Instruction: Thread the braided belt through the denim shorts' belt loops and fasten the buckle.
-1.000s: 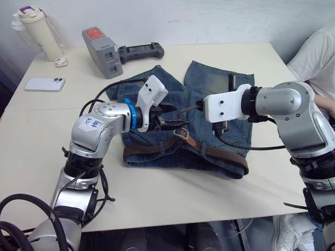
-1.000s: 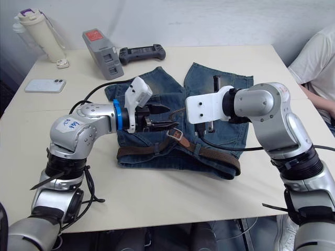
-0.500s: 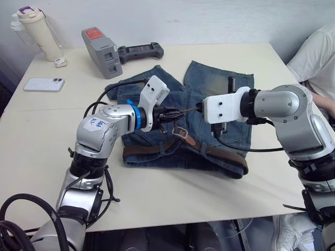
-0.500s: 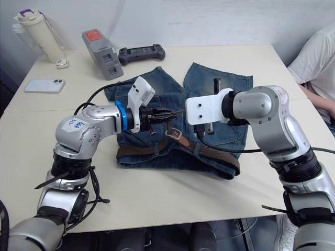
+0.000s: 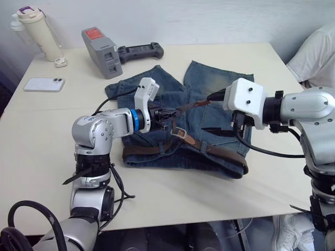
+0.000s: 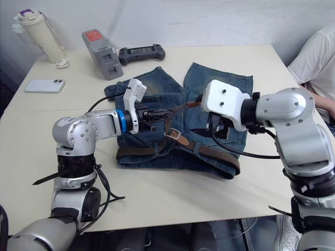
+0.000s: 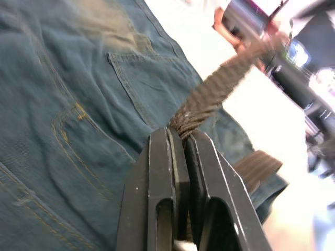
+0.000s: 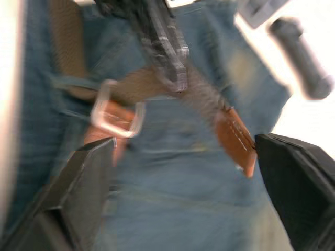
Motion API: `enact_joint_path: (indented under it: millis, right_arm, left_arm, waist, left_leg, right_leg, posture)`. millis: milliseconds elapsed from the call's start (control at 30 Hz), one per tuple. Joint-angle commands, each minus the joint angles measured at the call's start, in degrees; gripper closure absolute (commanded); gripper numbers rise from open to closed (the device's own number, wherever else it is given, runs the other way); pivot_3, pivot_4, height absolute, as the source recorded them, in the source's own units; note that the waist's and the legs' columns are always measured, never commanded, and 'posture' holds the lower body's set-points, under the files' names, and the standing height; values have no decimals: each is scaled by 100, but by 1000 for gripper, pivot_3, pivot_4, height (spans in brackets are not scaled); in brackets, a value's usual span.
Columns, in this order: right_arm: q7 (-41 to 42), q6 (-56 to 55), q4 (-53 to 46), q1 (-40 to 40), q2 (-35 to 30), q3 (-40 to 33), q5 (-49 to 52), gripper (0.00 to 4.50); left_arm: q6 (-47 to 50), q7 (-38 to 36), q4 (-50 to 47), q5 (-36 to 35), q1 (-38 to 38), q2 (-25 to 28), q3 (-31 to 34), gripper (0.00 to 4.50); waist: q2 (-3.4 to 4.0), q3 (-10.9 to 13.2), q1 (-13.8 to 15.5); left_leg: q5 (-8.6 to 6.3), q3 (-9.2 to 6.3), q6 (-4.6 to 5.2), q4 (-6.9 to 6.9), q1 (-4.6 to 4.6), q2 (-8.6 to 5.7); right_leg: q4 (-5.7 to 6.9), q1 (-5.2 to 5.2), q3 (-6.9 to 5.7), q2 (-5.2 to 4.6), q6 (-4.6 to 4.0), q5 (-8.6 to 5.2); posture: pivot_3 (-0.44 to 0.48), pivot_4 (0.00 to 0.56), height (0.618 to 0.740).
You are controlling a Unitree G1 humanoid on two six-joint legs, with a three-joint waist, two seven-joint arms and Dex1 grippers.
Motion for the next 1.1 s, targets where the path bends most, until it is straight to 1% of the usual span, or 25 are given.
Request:
enact_joint_path:
  millis: [33, 67, 100, 133, 167, 200, 233, 267, 300, 333, 433, 533, 567, 667, 733, 800, 833, 900, 1033, 1100]
  right_arm:
    - [-572, 311, -5, 206, 528, 27, 310, 539]
    - [-735, 372, 97, 312, 726, 18, 369, 664]
    - [-805, 263, 184, 427, 785, 88, 336, 1211]
    - [-860, 179, 238, 497, 812, 138, 307, 1640]
    - [-902, 180, 288, 588, 862, 160, 343, 2101]
    - [-933, 106, 341, 652, 874, 200, 341, 2698]
    - [-976, 148, 361, 673, 931, 167, 417, 3061]
    - [-1041, 189, 399, 678, 1005, 111, 495, 3677]
    - [-1083, 199, 433, 670, 1036, 68, 553, 4141]
    - [-1116, 211, 453, 665, 1052, 40, 605, 4438]
    - [-1066, 171, 559, 600, 837, -153, 740, 4438]
    - [-1040, 67, 738, 409, 608, -316, 867, 4438]
    - [-1033, 39, 768, 367, 569, -339, 923, 4438]
    - [-1044, 117, 843, 214, 547, -449, 1144, 4438]
    - [-1026, 36, 903, 169, 495, -369, 1151, 4438]
    - [-1146, -136, 890, 142, 571, -245, 1072, 3840]
    - [-1196, -245, 865, 163, 586, -103, 971, 3631]
    - [-1259, -309, 828, 219, 619, 105, 911, 3631]
    - [-1412, -242, 947, 307, 977, 402, 1033, 3631]
    - [-1493, -269, 1033, 297, 1127, 455, 1031, 4162]
  left_arm:
    - [674, 274, -545, -505, 18, -504, 590, 4500]
    - [821, 381, -606, -525, 21, -654, 766, 4500]
    - [909, 493, -653, -508, 16, -759, 918, 4500]
    - [985, 577, -687, -489, 3, -834, 1032, 4500]
    - [1068, 763, -670, -431, -68, -980, 1328, 4500]
    - [1125, 912, -655, -389, -130, -1080, 1583, 4500]
    - [1139, 1073, -649, -322, -168, -1132, 1805, 4500]
    - [1188, 1237, -653, -264, -209, -1199, 2091, 4500]
    - [1226, 1349, -677, -220, -214, -1217, 2262, 4500]
    - [1270, 1434, -697, -195, -226, -1239, 2382, 4500]
    - [1415, 1506, -869, -219, -97, -1197, 2414, 4500]
    - [1440, 1487, -1012, -304, 56, -1172, 2252, 4500]
    - [1440, 1466, -1053, -308, 99, -1148, 2168, 4500]
    - [1440, 1492, -1072, -367, 113, -1288, 2264, 4500]
    - [1440, 1423, -1107, -393, 115, -1301, 2163, 4500]
    - [1440, 1405, -1106, -401, 91, -1296, 2159, 4500]
    - [1440, 1407, -1097, -397, 84, -1288, 2190, 4500]
    - [1440, 1392, -1086, -400, 95, -1254, 2210, 4500]
    - [1440, 1390, -1112, -529, 149, -1258, 2326, 4500]
    - [1440, 1406, -1120, -668, 185, -1269, 2383, 4500]
  waist:
    - [0, 0, -19]
    - [0, 0, -12]
    - [0, 0, -6]
    - [0, 0, 5]
    - [-1, 0, 7]
    - [-1, 0, 10]
    - [-1, 0, 16]
    - [-1, 0, 17]
    - [-1, 0, 15]
    - [-1, 0, 13]
    - [-1, 0, 10]
    - [-1, 0, 9]
    - [-1, 0, 7]
    - [-1, 0, 1]
    - [-1, 0, 6]
    - [-1, 0, 9]
    - [-1, 0, 9]
    - [-1, 0, 1]
    - [-1, 0, 2]
    - [-1, 0, 5]
  left_leg:
    - [0, 0, 0, -1, 2, 1]
    - [0, 0, -1, -3, 2, 0]
    - [1, -1, -1, -3, 2, 0]
    - [1, -2, -1, -3, 1, 0]
    - [0, -1, -1, -2, -2, -1]
    - [0, -1, -1, -1, -4, -1]
    - [0, -1, -1, -1, -4, -1]
    - [0, -1, -1, -1, -4, -2]
    - [0, -3, -1, 0, -4, -2]
    - [0, -3, -1, 0, -4, -2]
    - [0, -4, -1, -4, -3, -2]
    - [0, -2, -1, -6, -4, -2]
    - [0, -2, -1, -6, -3, -2]
    - [1, -2, -1, -9, -1, -1]
    - [1, -2, -2, -9, -2, -1]
    - [0, -1, -2, -9, -2, -2]
    - [0, -1, -2, -9, -3, -2]
    - [0, -1, -2, -9, -2, -2]
    - [0, -1, -3, -10, -2, -1]
    - [0, -1, -3, -10, -2, -1]
  right_leg:
    - [1, 0, 0, 0, 0, 0]
    - [1, 0, 0, 0, 0, 0]
    - [1, 0, 0, 0, 0, 0]
    - [1, 0, 0, 0, 0, 0]
    - [-1, -1, 0, -1, 0, 0]
    - [-2, -2, 0, -1, 0, 0]
    - [-4, 0, 0, -1, 0, 0]
    - [-5, 0, -1, -2, 0, 0]
    - [-5, 1, -2, -2, 0, 0]
    - [-4, 1, -2, -2, 0, 0]
    - [-5, 1, -2, -2, 0, 0]
    - [-8, 0, -2, -2, 0, 1]
    - [-9, 0, -2, -2, 0, 1]
    - [-8, 0, -2, -1, 0, 1]
    - [-10, -1, -2, -1, 0, 1]
    - [-11, 0, -2, -2, 0, 1]
    - [-11, 0, -2, -2, 0, 1]
    - [-11, -1, -2, -2, 0, 1]
    - [-11, -1, -2, -2, 0, 1]
    - [-11, -1, -2, -2, 0, 1]
  posture:
    - [0, 150, 740]
    - [0, 150, 740]
    - [0, 150, 740]
    - [0, 150, 740]
    - [0, 150, 740]
    - [0, 150, 740]
    - [0, 150, 740]
    - [0, 150, 740]
    - [0, 150, 740]
    - [0, 150, 740]
    - [0, 150, 740]
    - [0, 150, 740]
    - [0, 150, 740]
    - [0, 150, 740]
    - [0, 150, 740]
    - [0, 150, 740]
    - [0, 150, 740]
    - [0, 150, 740]
    - [0, 150, 740]
    - [0, 150, 740]
